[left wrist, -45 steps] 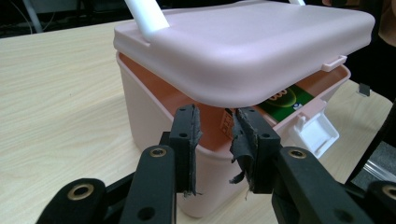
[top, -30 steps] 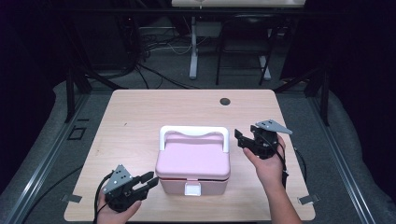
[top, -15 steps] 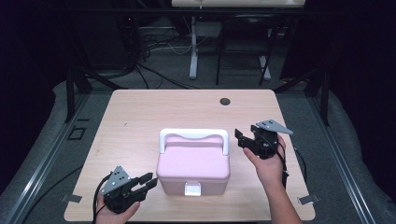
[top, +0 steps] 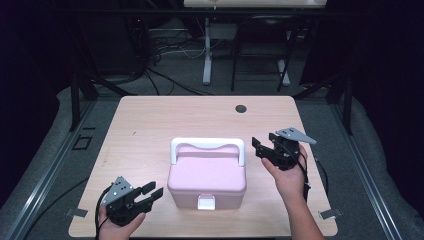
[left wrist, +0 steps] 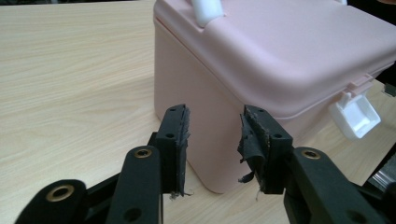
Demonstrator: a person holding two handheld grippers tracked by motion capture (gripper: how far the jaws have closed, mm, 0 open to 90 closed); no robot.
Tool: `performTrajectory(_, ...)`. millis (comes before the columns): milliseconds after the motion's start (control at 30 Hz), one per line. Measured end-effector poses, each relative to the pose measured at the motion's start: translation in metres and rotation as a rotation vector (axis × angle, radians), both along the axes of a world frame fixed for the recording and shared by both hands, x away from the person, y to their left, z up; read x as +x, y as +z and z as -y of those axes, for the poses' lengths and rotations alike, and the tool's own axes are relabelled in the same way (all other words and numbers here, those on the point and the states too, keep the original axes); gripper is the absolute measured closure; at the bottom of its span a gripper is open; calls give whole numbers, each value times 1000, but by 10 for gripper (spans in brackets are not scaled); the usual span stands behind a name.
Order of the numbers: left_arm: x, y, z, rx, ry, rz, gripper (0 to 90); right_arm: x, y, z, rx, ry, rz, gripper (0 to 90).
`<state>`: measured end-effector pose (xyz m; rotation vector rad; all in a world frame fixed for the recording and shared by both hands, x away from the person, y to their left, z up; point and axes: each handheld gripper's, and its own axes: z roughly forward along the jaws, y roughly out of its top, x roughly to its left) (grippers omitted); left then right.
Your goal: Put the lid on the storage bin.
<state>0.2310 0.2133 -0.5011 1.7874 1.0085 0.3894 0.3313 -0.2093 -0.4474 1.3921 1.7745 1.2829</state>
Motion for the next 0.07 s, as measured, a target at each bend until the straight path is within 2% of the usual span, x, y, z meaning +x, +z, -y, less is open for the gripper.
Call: performTrajectory(67, 0, 0, 0, 5, 2, -1, 592, -3, 5, -1, 12, 13, 11, 361)
